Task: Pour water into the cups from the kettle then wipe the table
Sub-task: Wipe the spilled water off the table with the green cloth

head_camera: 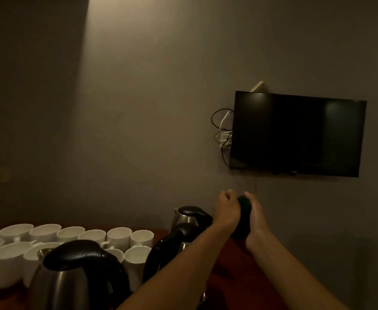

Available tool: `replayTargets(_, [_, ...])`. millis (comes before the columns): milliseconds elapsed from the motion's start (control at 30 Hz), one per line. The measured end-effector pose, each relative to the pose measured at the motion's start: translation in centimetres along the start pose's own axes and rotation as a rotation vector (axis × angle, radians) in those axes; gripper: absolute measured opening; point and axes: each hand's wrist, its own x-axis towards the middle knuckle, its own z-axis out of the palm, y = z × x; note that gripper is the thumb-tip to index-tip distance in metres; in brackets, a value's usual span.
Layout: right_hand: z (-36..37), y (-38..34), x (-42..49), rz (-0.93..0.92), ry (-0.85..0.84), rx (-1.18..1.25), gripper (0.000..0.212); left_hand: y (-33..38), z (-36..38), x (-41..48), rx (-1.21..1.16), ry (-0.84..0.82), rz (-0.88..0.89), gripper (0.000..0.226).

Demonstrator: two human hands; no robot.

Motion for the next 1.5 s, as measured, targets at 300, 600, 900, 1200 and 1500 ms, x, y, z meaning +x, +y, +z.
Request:
replayTargets(300, [1.7,2.4,-0.6,-0.023,0.119,-0.015,0.062,1.0,-4.5,-3.0,-0.492,-0.091,-0.3,0.051])
replayTargets(600, [3.1,3.1,-0.6,-0.115,0.015,-0.013,0.066,-0.3,-5.0,-1.9,-0.732,-0.109,-0.315,0.062])
replayTargets(900, [4.5,4.8,0.3,-0.116,-0.09,0.143,0.057,-2.0,-7.5,0.1,-0.965,-0.077,-0.366,0.057])
replayTargets(1200, [3.9,6.7,-1.0,-0.274,0.096,0.157,0.04,-1.7,-8.8,-1.6,-1.181,-0.162,-0.408,0.045])
replayTargets(1500, [4.1,6.0,-2.6,-0.129,0.017,0.427,0.017,-2.0,-8.7,-3.1,-1.231,-0.092,-0.418,0.06])
